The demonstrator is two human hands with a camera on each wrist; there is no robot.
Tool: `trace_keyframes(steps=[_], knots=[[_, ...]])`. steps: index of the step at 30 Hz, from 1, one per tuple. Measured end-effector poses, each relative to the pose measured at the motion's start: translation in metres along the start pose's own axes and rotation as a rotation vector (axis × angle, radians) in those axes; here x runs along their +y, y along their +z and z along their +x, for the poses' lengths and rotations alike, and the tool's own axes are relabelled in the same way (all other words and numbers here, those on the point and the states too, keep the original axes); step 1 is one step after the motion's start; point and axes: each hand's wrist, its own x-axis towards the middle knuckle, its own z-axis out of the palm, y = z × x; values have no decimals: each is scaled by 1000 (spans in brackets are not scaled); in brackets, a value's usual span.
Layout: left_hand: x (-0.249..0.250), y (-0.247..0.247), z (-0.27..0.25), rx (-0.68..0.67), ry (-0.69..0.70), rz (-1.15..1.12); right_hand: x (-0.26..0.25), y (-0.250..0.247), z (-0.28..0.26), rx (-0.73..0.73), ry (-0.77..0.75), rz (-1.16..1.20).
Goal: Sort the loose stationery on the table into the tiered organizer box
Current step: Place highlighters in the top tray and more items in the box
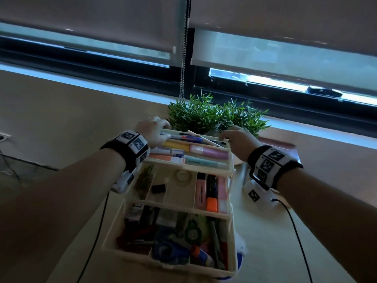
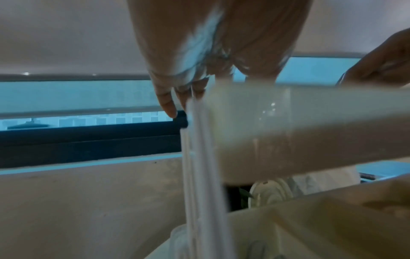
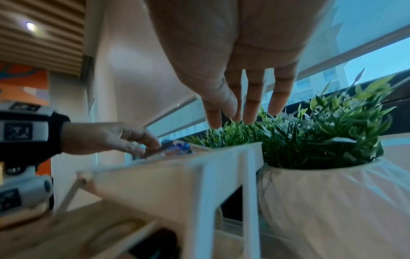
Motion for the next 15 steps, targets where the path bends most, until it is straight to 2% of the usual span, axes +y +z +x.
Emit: trace_keyframes(steps=[4,8,11,15], knots=[[12,-12,-39,36,31,-64,-4,-13,-55,135,41,193],[34,-9,-113,117,70,-185,-8,-2,-152,153,110,330],[56,7,-180,75,112,-299,-6,16,-229,7,141,348],[88,37,-261,-190,114,-415,-9,35,-309,-300,255,416]])
